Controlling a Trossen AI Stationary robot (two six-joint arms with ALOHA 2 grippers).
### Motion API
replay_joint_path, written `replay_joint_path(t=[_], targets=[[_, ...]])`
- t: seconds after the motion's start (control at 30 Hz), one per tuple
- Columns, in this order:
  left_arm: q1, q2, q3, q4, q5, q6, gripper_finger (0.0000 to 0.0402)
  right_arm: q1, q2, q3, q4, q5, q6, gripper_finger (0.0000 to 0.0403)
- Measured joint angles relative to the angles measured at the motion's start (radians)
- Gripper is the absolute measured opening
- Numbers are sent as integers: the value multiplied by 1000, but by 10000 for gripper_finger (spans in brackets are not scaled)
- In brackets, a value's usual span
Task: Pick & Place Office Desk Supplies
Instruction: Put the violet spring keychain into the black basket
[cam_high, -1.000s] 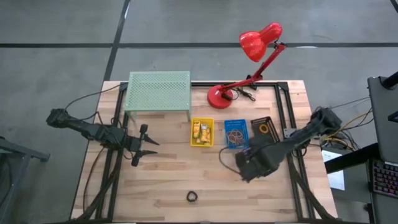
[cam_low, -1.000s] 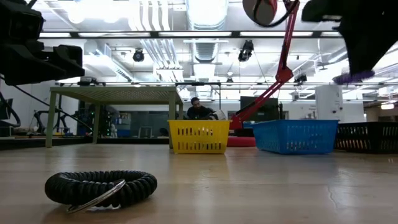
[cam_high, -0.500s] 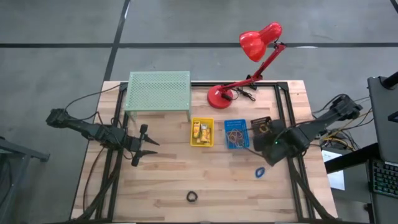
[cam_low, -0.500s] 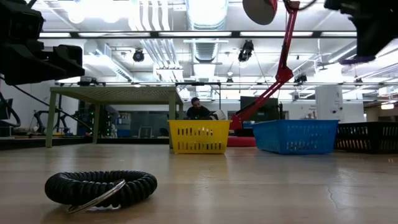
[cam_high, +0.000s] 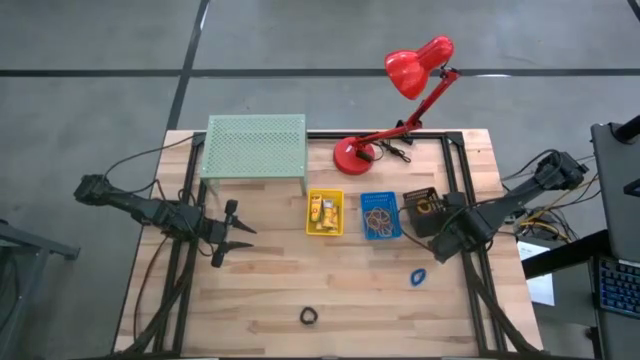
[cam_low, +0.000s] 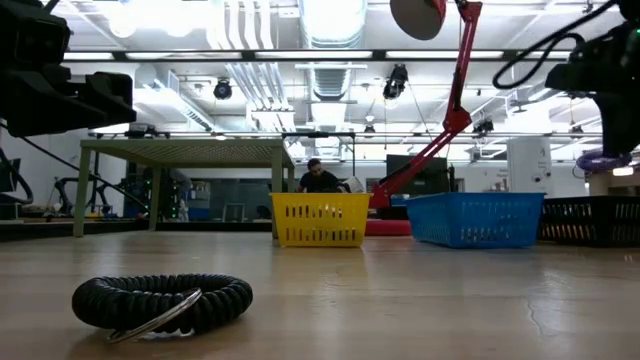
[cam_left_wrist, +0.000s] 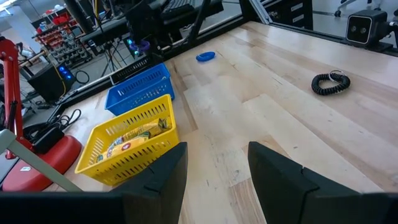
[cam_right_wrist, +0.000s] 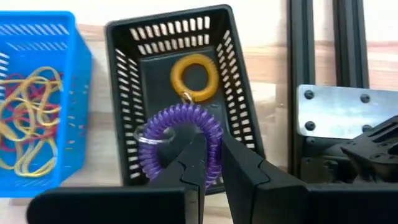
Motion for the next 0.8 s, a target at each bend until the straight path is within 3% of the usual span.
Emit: replay_joint_path(t=[0.43,0.8], targets=[[0,0,0,0,0,1,173,-42,28,13,39,-1,33,34],[0,0,0,0,0,3,173,-192,-24,54,48,3,-479,34]])
